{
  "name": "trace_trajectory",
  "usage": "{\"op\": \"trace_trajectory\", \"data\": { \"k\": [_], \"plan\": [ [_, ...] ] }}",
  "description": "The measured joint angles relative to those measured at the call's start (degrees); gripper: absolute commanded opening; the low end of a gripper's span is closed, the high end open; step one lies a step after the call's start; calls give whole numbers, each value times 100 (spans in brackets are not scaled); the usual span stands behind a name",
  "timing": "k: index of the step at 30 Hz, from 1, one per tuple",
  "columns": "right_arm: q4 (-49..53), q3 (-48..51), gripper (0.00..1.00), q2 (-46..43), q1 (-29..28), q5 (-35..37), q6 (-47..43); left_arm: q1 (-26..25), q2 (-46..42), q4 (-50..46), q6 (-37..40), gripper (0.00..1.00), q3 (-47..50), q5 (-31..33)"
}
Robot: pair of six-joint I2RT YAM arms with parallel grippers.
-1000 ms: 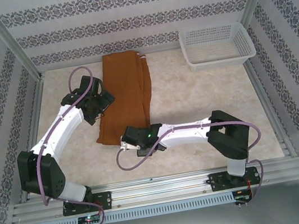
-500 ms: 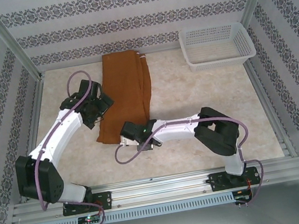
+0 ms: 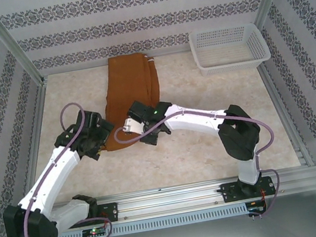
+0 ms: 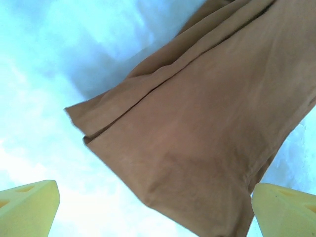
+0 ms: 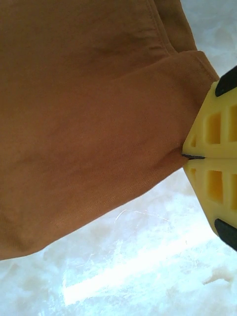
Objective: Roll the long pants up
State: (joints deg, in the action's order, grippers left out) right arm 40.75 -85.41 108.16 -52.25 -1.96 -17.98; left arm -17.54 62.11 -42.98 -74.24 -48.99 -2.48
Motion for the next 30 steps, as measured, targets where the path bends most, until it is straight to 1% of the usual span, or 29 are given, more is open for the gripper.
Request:
{"op": "trace_trajectory", "data": {
  "k": [5, 9, 14, 19, 20, 21, 23, 24, 25, 26, 27, 30],
  "plan": [
    [120, -116, 0, 0, 201, -273, 109, -192, -122, 208, -496, 100, 420, -4],
    [153, -221, 0, 0, 269, -378, 160, -328, 57, 796, -826, 100, 739, 105],
    [195, -273, 0, 0, 317, -439, 181, -352, 601, 1504, -1147, 100, 896, 404],
    [245, -295, 0, 0, 354, -501, 223, -352, 1438, 1985, -1335, 100, 769, 612],
    [251, -297, 0, -2, 365, -507, 232, -352, 1569, 2013, -1353, 95, 715, 627],
    [264, -299, 0, -2, 369, -507, 247, -352, 1714, 2037, -1397, 75, 638, 673],
    [293, -299, 0, -9, 380, -507, 269, -352, 1917, 2031, -1458, 38, 485, 778],
    [321, -299, 0, -17, 404, -509, 269, -352, 1991, 2015, -1471, 22, 407, 861],
    [348, -302, 0, -31, 417, -509, 269, -352, 2046, 1980, -1475, 10, 313, 942],
    [369, -308, 0, -39, 437, -511, 267, -352, 2074, 1945, -1475, 3, 236, 1014],
    [396, -328, 0, -46, 463, -520, 267, -352, 2100, 1893, -1475, 1, 120, 1095],
    [514, -490, 0, -44, 588, -584, 262, -352, 2179, 1711, -1438, 3, -289, 1233]
  ]
}}
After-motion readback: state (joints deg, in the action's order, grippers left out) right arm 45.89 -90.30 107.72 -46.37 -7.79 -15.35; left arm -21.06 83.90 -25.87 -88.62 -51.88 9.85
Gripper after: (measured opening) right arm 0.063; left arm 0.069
